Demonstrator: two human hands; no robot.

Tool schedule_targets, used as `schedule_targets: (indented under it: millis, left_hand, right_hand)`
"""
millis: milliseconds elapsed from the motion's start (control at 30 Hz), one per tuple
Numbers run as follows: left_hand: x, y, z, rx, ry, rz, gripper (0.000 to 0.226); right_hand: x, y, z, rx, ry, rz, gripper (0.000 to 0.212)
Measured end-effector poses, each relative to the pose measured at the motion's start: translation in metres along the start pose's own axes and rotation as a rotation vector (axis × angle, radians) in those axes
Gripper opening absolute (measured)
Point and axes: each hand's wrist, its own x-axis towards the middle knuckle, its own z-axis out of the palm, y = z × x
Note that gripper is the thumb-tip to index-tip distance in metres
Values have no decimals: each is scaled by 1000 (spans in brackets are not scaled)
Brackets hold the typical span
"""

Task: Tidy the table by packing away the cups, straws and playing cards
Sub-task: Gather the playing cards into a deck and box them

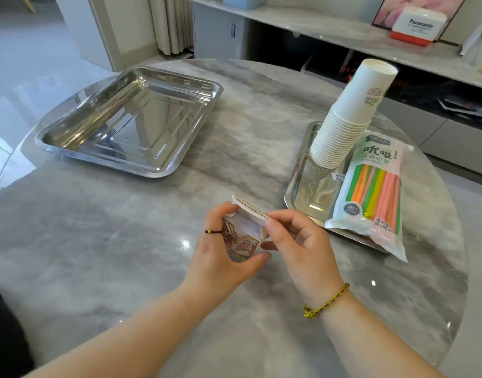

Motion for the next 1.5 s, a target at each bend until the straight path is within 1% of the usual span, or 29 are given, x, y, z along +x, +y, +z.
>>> schedule_targets:
  millis: [67,100,200,267,333,433,567,767,900,1000,1200,1333,1500]
  left_hand:
    - [2,-1,9,-41,53,-7,65]
    - [3,-2,13,-56,50,-3,64]
    - [5,-1,17,-86,-7,3,65]
    - [6,-3,19,-86,-35,15,72]
    - [6,-5,20,-74,-50,-24,77]
    - [5,-6,19,-67,-54,-107,70]
    - [4,-4,18,11,-95,-108,67]
    - [5,0,15,148,-126,-102,64]
    - [4,0,10,298,-139,-92,69]
    - [7,0,7,374,-185,-65,75]
    - [12,4,0,413,-289,-76,75]
    - [12,6,-3,419,-316,-83,76]
    - [13,5,-2,432,-331,-96,78]
  right_hand:
    - [1,1,-1,1,8,4,23]
    - [2,2,-2,5,17,11,23]
    - [6,4,-4,37,49,36,20]
    - [7,4,-6,34,54,41,21]
    - [7,6,-7,10,59,46,24]
    - [8,6,-8,-48,66,45,26]
    - [9,6,-10,-102,67,42,28]
    - [10,6,-11,-132,53,89,30]
    - [10,7,-12,-144,50,107,32]
    - [10,7,-13,-135,54,132,31]
    - [11,5,-18,-79,-27,230,28]
    - [12,3,-23,-58,-76,280,25]
    - [11,2,-23,-93,-84,287,21]
